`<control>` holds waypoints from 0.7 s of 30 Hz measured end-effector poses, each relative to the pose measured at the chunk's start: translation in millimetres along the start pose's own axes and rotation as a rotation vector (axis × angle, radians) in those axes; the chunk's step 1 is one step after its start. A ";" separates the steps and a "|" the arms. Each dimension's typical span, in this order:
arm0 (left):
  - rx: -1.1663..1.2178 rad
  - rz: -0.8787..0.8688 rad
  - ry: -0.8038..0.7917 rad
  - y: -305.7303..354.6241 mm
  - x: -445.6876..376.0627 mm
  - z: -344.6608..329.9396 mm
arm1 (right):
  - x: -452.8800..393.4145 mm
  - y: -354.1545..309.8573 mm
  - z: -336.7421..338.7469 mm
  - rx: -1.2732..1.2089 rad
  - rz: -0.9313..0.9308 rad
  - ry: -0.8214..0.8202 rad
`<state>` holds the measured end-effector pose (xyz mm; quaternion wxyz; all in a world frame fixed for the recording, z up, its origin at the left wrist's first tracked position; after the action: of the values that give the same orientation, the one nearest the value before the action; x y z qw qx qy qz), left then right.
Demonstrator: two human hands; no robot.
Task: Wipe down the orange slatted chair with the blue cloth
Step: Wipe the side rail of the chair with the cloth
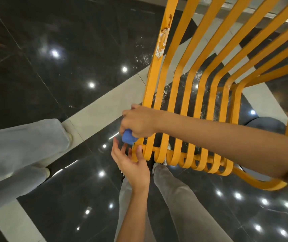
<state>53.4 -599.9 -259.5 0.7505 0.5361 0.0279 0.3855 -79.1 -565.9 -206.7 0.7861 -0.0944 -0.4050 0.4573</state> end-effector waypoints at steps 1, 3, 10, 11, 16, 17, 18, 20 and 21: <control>0.004 -0.001 -0.003 0.7 0.2 0.5 | -4.1 9.2 4.6 -0.022 -0.036 0.002; -0.001 -0.001 -0.005 2.8 1.0 1.1 | -11.0 33.8 19.4 0.036 -0.176 0.054; 0.003 0.040 -0.012 4.7 1.6 -1.1 | 1.3 2.5 -9.2 0.147 -0.072 0.236; 0.005 0.043 -0.026 5.2 0.3 -1.2 | 8.8 9.9 -11.1 0.126 -0.060 0.330; -0.041 0.037 -0.127 19.3 -8.0 -11.2 | 47.5 75.9 3.1 0.124 -0.141 0.745; -0.040 0.038 -0.154 24.3 -10.4 -14.8 | 54.3 92.0 14.7 0.116 -0.185 0.823; -0.028 0.048 -0.177 29.2 -14.3 -18.7 | 59.4 107.3 27.0 0.106 -0.240 0.892; 0.016 0.082 -0.196 38.0 -26.8 -27.7 | 61.6 126.6 43.6 0.059 -0.354 0.994; 0.042 0.094 -0.198 42.8 -34.4 -32.8 | 58.9 127.2 45.2 0.032 -0.375 1.020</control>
<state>-9.1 -589.7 -250.8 0.7191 0.5880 -0.0636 0.3648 -178.5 -457.4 -210.7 0.9524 -0.2185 0.0248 0.2113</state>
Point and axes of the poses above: each hand's wrist, its own x-axis away from the middle knuckle, its own z-axis out of the back of the hand, y = z × x, the point moved 8 cm from there along -x, towards the middle knuckle, and after that the axes turned 6 degrees about -x, right-handed, at the moved point
